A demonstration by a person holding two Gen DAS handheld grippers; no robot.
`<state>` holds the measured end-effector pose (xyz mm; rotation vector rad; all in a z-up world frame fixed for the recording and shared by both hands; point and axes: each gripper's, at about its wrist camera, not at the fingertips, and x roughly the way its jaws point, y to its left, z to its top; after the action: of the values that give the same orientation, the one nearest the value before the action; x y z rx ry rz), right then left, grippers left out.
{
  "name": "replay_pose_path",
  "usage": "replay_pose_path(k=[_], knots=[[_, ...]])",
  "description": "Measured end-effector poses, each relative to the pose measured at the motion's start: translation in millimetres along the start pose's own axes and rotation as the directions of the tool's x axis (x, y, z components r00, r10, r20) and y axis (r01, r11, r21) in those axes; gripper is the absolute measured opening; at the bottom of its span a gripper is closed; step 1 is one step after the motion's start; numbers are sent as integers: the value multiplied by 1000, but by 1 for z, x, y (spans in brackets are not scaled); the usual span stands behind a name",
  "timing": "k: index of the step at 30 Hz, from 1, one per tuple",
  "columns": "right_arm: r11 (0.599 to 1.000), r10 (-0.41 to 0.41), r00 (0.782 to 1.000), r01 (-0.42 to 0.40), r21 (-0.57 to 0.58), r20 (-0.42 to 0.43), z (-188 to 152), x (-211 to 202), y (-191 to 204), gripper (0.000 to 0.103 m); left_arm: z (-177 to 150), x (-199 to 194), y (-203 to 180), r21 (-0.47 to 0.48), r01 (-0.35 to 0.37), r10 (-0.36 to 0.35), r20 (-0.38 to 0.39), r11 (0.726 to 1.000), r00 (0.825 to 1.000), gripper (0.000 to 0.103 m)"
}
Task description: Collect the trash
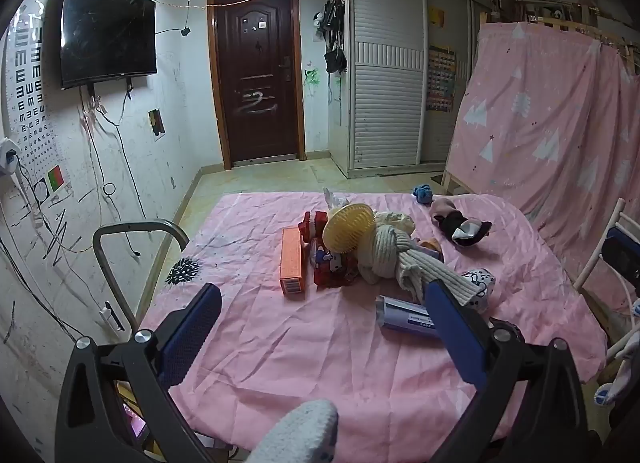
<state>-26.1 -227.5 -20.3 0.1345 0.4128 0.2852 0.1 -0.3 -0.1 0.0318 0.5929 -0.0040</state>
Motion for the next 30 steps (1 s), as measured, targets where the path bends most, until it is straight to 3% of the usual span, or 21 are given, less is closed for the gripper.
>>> replay_pose_path(k=[30], knots=[[1000, -12, 1000, 12, -13, 3, 9, 2, 4, 99, 3, 5, 1, 7, 3, -3, 3, 1000, 1000, 93]])
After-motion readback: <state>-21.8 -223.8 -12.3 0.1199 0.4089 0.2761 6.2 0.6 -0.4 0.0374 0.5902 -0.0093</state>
